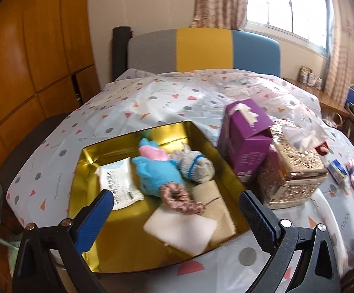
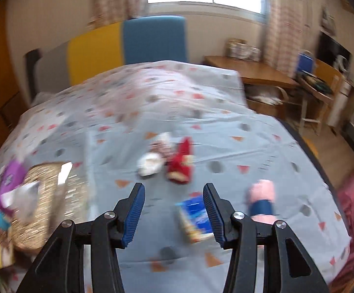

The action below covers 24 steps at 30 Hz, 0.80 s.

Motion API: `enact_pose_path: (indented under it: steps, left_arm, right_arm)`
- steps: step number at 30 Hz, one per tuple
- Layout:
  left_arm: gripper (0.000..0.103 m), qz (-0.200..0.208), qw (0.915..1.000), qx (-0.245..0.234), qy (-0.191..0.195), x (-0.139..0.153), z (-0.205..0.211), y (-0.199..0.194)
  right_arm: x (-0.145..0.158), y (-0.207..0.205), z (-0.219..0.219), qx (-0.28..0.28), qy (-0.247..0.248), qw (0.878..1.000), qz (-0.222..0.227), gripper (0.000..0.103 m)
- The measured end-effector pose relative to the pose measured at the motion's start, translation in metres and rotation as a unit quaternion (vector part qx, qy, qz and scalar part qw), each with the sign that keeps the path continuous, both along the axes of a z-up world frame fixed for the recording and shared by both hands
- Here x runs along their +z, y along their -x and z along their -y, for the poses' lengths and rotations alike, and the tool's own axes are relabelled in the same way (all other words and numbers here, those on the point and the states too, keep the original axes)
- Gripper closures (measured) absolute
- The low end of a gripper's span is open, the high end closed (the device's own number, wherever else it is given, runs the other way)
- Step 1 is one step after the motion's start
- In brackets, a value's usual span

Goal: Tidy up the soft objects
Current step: 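Move the right gripper back and grasp the pink towel roll by its band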

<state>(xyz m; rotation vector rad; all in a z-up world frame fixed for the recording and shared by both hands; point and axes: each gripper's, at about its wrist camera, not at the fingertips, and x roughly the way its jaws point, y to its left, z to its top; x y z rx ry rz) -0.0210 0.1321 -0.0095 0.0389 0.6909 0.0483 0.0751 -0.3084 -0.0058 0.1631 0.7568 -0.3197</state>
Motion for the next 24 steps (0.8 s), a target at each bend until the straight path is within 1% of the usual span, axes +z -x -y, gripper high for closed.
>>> enact_pose_path:
  steps: [2, 4, 5, 6, 7, 8, 9, 10, 12, 14, 16, 17, 20, 24]
  left_arm:
    - [0.0, 0.001, 0.9999, -0.017, -0.003, 0.003, 0.01, 0.0]
    - [0.0, 0.006, 0.9991, -0.042, -0.002, 0.007, 0.022, 0.001]
    - [0.0, 0.008, 0.9985, -0.054, -0.001, 0.009, 0.027, 0.001]
    - [0.0, 0.014, 0.9977, -0.066, -0.001, 0.012, 0.033, 0.002]
    - [0.0, 0.023, 0.9967, -0.077, -0.001, 0.015, 0.041, 0.003]
    - [0.0, 0.028, 0.9957, -0.088, 0.0, 0.018, 0.047, 0.003]
    - [0.0, 0.03, 0.994, -0.105, 0.004, 0.021, 0.056, 0.003]
    - [0.0, 0.031, 0.9926, -0.118, 0.007, 0.023, 0.063, 0.002]
    - [0.0, 0.032, 0.9886, -0.147, 0.005, 0.028, 0.082, 0.001]
    - [0.0, 0.03, 0.9868, -0.159, -0.002, 0.031, 0.098, 0.001]
    - [0.0, 0.021, 0.9835, -0.18, -0.001, 0.032, 0.113, -0.002]
    - [0.0, 0.016, 0.9822, -0.187, 0.001, 0.033, 0.119, -0.003]
    - [0.0, 0.011, 0.9764, -0.216, 0.002, 0.034, 0.139, -0.001]
    - [0.0, 0.009, 0.9685, -0.249, -0.004, 0.033, 0.163, 0.003]
  right_arm:
    - [-0.011, 0.005, 0.039, -0.064, -0.009, 0.998, 0.001, 0.053]
    - [-0.025, 0.017, 0.074, -0.126, -0.039, 0.991, 0.007, 0.053]
    - [-0.033, 0.025, 0.09, -0.158, -0.061, 0.985, 0.005, 0.053]
    - [-0.041, 0.03, 0.107, -0.194, -0.093, 0.977, -0.009, 0.053]
    - [-0.044, 0.036, 0.12, -0.215, -0.126, 0.968, -0.002, 0.053]
    - [-0.045, 0.042, 0.129, -0.232, -0.147, 0.962, 0.007, 0.053]
    - [-0.046, 0.046, 0.135, -0.246, -0.152, 0.957, 0.008, 0.053]
    - [-0.048, 0.049, 0.138, -0.254, -0.158, 0.954, 0.006, 0.053]
    - [-0.054, 0.053, 0.144, -0.256, -0.189, 0.948, 0.006, 0.053]
    - [-0.06, 0.051, 0.145, -0.252, -0.203, 0.946, -0.011, 0.053]
    - [-0.066, 0.05, 0.146, -0.244, -0.219, 0.945, -0.022, 0.053]
    - [-0.068, 0.048, 0.145, -0.24, -0.224, 0.944, -0.025, 0.053]
    - [-0.069, 0.044, 0.14, -0.235, -0.22, 0.946, -0.034, 0.053]
    - [-0.071, 0.048, 0.144, -0.242, -0.239, 0.94, -0.027, 0.053]
